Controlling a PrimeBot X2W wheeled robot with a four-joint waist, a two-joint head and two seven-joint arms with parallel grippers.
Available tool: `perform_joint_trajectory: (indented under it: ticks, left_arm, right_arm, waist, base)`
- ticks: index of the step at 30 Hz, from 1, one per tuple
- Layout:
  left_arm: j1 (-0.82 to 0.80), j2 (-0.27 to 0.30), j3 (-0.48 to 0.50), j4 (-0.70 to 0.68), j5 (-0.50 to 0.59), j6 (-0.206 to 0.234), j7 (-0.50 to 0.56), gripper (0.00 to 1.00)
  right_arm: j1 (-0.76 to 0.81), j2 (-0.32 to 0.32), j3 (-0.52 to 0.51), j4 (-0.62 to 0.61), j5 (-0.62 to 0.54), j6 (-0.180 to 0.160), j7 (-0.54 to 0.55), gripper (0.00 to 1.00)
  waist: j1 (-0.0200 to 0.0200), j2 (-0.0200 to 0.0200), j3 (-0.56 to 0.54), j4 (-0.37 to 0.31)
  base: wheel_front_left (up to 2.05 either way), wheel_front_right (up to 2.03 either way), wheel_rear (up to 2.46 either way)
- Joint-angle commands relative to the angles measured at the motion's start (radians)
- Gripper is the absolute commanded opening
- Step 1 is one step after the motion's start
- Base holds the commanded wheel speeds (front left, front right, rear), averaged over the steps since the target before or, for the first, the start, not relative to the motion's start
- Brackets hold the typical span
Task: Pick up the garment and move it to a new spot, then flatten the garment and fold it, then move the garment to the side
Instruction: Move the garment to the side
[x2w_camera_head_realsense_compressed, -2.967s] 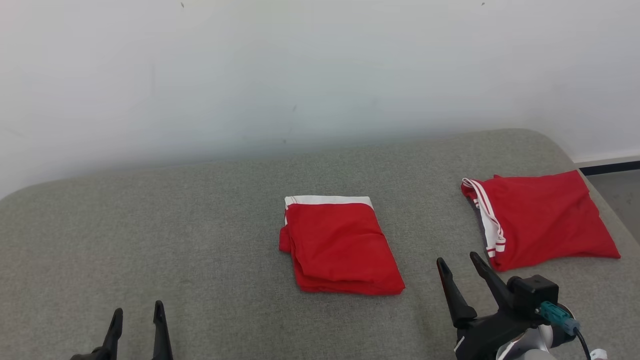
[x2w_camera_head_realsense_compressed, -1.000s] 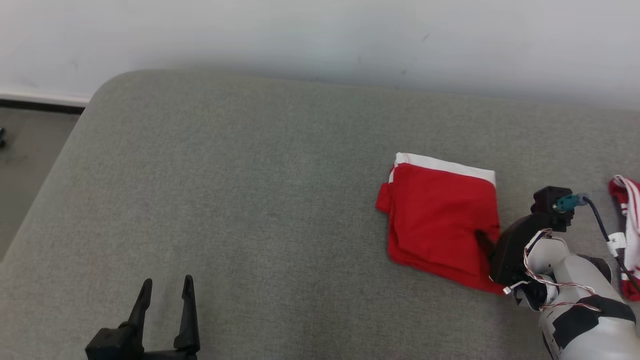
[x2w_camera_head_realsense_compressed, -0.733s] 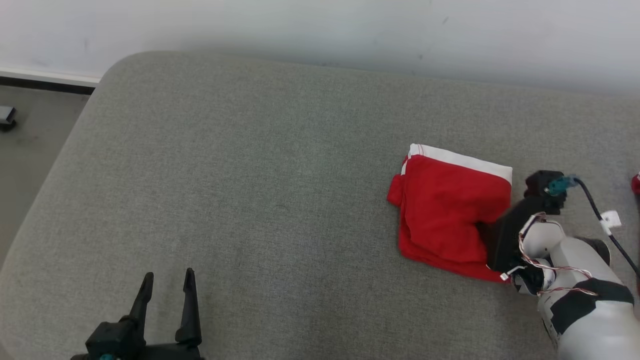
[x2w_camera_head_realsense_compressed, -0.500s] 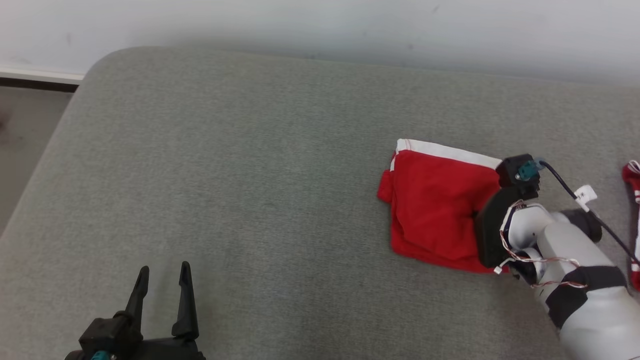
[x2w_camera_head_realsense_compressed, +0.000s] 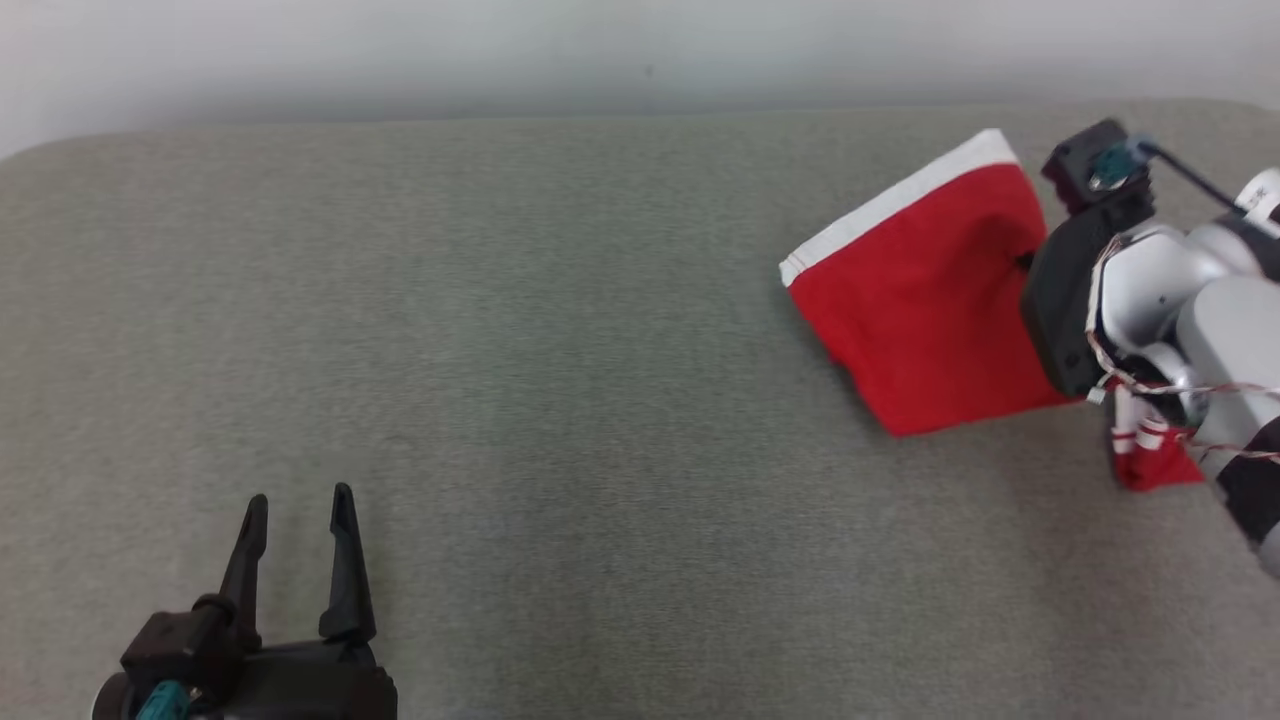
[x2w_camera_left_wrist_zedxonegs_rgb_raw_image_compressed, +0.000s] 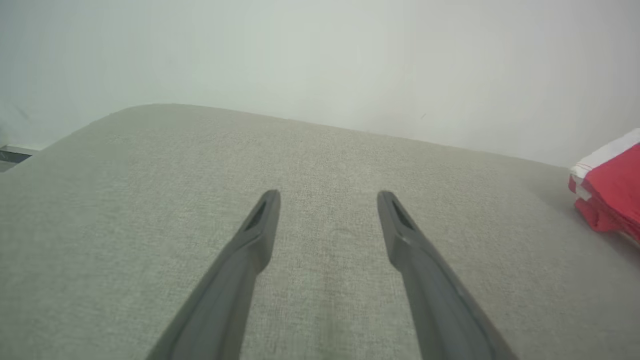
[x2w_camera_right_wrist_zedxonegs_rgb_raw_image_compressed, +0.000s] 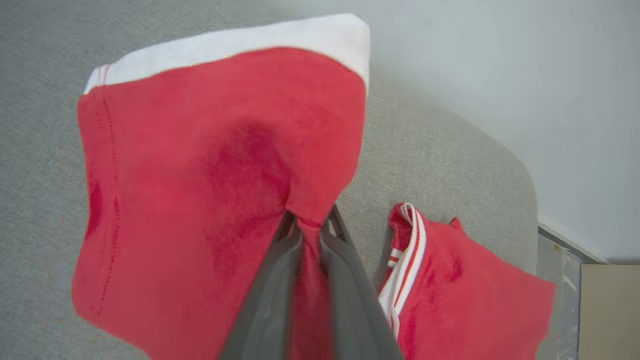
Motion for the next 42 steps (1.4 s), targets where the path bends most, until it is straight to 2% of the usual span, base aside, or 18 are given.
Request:
perform_joint_trajectory:
  ticks: [1, 5, 10, 13, 16, 19, 25, 26, 27, 33, 37, 42]
  left_arm:
    - [-0.021, 0.001, 0.001, -0.006, 0.010, 0.001, -0.001, 1.00]
    - [-0.049, 0.001, 0.012, -0.010, 0.035, -0.013, -0.001, 1.00]
    - [-0.085, 0.006, 0.023, -0.012, 0.057, -0.030, -0.001, 1.00]
    - [-0.099, 0.011, 0.026, -0.010, 0.065, -0.040, -0.001, 1.00]
    - [-0.117, 0.012, 0.024, -0.007, 0.082, -0.052, -0.001, 1.00]
    - [-0.120, 0.012, 0.024, -0.015, 0.093, -0.057, -0.001, 1.00]
    - [-0.130, 0.014, 0.022, -0.019, 0.099, -0.068, -0.001, 1.00]
    - [-0.132, 0.015, 0.020, -0.018, 0.100, -0.070, -0.001, 1.00]
    - [-0.133, 0.014, 0.021, -0.017, 0.101, -0.068, -0.001, 1.00]
    - [-0.122, 0.010, 0.023, -0.017, 0.098, -0.068, -0.001, 1.00]
    - [-0.102, 0.009, 0.029, -0.019, 0.092, -0.067, -0.001, 1.00]
    - [-0.056, 0.006, 0.044, -0.023, 0.074, -0.065, -0.001, 1.00]
  right_arm:
    - [-0.018, -0.018, 0.005, -0.012, 0.015, -0.003, 0.003, 0.00]
    - [-0.064, -0.073, 0.034, -0.045, 0.031, -0.003, -0.006, 0.00]
    - [-0.090, -0.115, 0.053, -0.030, 0.017, -0.003, -0.023, 0.00]
    - [-0.093, -0.131, 0.049, -0.012, 0.006, -0.003, -0.041, 0.00]
    - [-0.091, -0.170, 0.059, 0.038, -0.064, -0.003, -0.103, 0.00]
    - [-0.091, -0.182, 0.043, 0.088, -0.113, -0.003, -0.153, 0.00]
    - [-0.091, -0.164, -0.054, 0.200, -0.220, -0.003, -0.267, 0.00]
    - [-0.088, -0.161, -0.078, 0.223, -0.238, -0.003, -0.281, 0.17]
    - [-0.086, -0.155, -0.101, 0.240, -0.264, -0.003, -0.300, 1.00]
    - [-0.044, -0.101, -0.267, 0.324, -0.335, -0.003, -0.399, 1.00]
    - [-0.001, -0.061, -0.334, 0.320, -0.343, -0.003, -0.475, 1.00]
    - [0.104, 0.030, -0.445, 0.263, -0.304, -0.003, -0.613, 1.00]
  waist:
    - [-0.0001, -0.0002, 0.044, -0.085]
    - [-0.0001, -0.0002, 0.087, -0.156]
    - [-0.0001, -0.0002, 0.130, -0.205]
    - [-0.0001, -0.0002, 0.142, -0.214]
    - [-0.0001, -0.0002, 0.158, -0.218]
    - [-0.0001, -0.0002, 0.173, -0.215]
    - [-0.0001, -0.0002, 0.185, -0.193]
    - [-0.0001, -0.0002, 0.186, -0.188]
    - [-0.0001, -0.0002, 0.184, -0.184]
    - [-0.0001, -0.0002, 0.144, -0.150]
    - [-0.0001, -0.0002, 0.106, -0.134]
    - [-0.0001, -0.0002, 0.019, -0.114]
  base:
    - [0.00, 0.00, 0.00]
    - [0.00, 0.00, 0.00]
    - [0.00, 0.00, 0.00]
    - [0.00, 0.00, 0.00]
    - [0.00, 0.00, 0.00]
    - [0.00, 0.00, 0.00]
    - [0.00, 0.00, 0.00]
    - [0.00, 0.00, 0.00]
    - [0.00, 0.00, 0.00]
    - [0.00, 0.00, 0.00]
    - [0.00, 0.00, 0.00]
    - [0.00, 0.00, 0.00]
